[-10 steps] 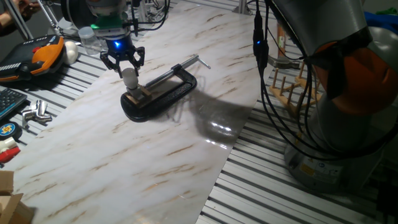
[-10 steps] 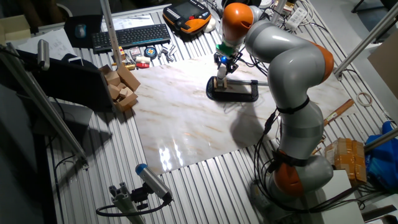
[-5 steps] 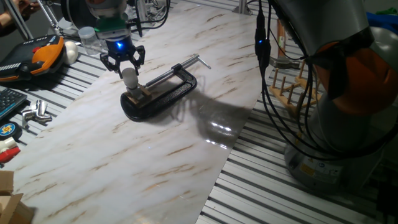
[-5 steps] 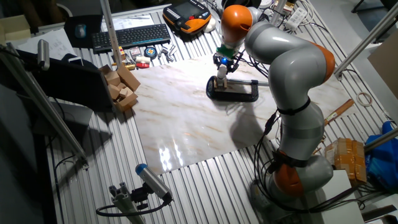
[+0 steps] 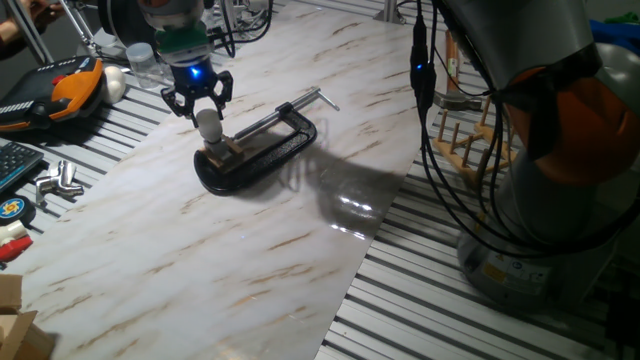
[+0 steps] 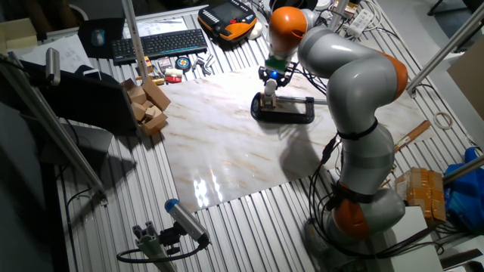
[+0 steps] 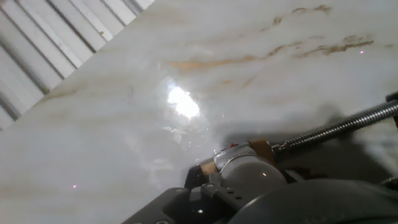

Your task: Take out the light bulb by rotating it

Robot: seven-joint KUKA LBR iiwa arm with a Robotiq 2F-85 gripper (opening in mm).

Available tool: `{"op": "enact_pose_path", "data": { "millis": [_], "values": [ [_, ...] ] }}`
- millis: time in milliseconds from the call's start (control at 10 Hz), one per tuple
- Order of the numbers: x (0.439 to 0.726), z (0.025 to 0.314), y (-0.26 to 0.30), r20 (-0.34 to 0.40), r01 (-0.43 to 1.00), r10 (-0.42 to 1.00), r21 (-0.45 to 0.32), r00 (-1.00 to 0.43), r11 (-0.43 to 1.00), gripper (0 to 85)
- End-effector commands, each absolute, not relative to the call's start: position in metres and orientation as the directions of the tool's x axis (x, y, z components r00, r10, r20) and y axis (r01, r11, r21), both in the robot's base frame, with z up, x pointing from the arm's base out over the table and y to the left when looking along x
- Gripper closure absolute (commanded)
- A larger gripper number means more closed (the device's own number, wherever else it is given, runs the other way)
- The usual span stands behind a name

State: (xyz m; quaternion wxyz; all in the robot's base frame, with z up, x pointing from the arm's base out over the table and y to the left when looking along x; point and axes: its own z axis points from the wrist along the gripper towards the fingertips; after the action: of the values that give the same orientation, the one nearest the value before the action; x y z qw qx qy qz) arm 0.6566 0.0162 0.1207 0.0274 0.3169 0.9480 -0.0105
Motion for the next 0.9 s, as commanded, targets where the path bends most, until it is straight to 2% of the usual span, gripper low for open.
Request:
{"op": "enact_pose_path", "data": {
  "millis": [0,800],
  "values": [
    [0.6566,0.1205,0.0163,-0.056,0.574,0.573,-0.002,-0.818,0.819,85.0],
    [0.6568,0.1207,0.0181,-0.043,0.354,0.352,-0.026,-0.935,0.935,85.0]
  ]
}}
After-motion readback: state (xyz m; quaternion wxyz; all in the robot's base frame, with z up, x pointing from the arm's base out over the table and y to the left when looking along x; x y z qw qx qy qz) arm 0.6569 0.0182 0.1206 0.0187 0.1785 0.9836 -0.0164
